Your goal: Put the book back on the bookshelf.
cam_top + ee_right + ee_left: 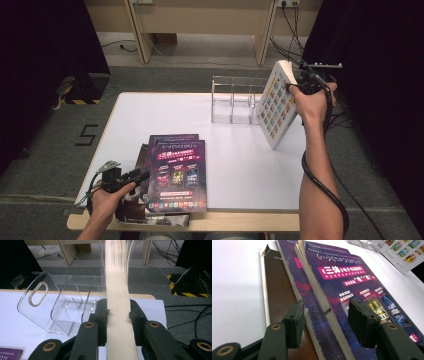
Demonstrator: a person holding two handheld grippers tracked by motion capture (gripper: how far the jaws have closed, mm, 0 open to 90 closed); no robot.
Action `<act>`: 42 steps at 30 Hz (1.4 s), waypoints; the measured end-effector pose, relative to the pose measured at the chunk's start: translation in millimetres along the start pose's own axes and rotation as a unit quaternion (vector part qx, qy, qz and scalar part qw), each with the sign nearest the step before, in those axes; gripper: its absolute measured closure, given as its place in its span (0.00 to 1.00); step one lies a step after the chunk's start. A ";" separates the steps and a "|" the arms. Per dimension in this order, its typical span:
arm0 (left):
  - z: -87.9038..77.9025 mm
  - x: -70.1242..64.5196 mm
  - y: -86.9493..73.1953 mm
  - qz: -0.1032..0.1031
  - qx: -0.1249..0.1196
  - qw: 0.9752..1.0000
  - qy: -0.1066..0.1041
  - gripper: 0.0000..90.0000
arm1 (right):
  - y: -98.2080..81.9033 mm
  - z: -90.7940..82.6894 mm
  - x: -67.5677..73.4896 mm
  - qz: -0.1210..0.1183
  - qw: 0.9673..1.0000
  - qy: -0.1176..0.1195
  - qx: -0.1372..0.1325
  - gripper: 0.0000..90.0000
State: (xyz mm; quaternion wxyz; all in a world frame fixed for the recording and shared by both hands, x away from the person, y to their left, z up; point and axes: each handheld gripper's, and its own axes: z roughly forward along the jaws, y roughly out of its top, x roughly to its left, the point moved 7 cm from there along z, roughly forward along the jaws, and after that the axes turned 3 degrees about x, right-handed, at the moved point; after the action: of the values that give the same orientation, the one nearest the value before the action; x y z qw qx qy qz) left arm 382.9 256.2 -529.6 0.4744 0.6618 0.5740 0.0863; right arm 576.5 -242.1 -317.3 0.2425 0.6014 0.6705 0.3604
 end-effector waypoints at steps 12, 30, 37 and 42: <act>0.3 0.1 0.4 0.001 0.000 1.000 0.000 0.52 | -0.1 9.8 2.0 -0.001 1.000 0.011 0.028 0.75; 0.0 2.1 0.2 0.002 0.000 1.000 0.004 0.52 | -1.9 11.6 5.0 -0.014 1.000 -0.011 0.025 0.82; -1.2 4.9 0.9 0.012 -0.002 1.000 0.022 0.48 | -2.3 11.7 4.6 -0.006 1.000 -0.015 0.017 0.83; -2.3 11.5 2.6 0.041 -0.011 0.997 0.059 0.42 | -2.4 11.9 4.5 0.001 1.000 -0.017 0.013 0.83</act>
State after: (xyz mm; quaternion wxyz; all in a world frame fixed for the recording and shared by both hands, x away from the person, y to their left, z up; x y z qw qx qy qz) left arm 386.9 267.4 -531.4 0.4434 0.6732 0.5723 0.1507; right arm 583.3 -235.4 -326.0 0.2460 0.6109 0.6704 0.3418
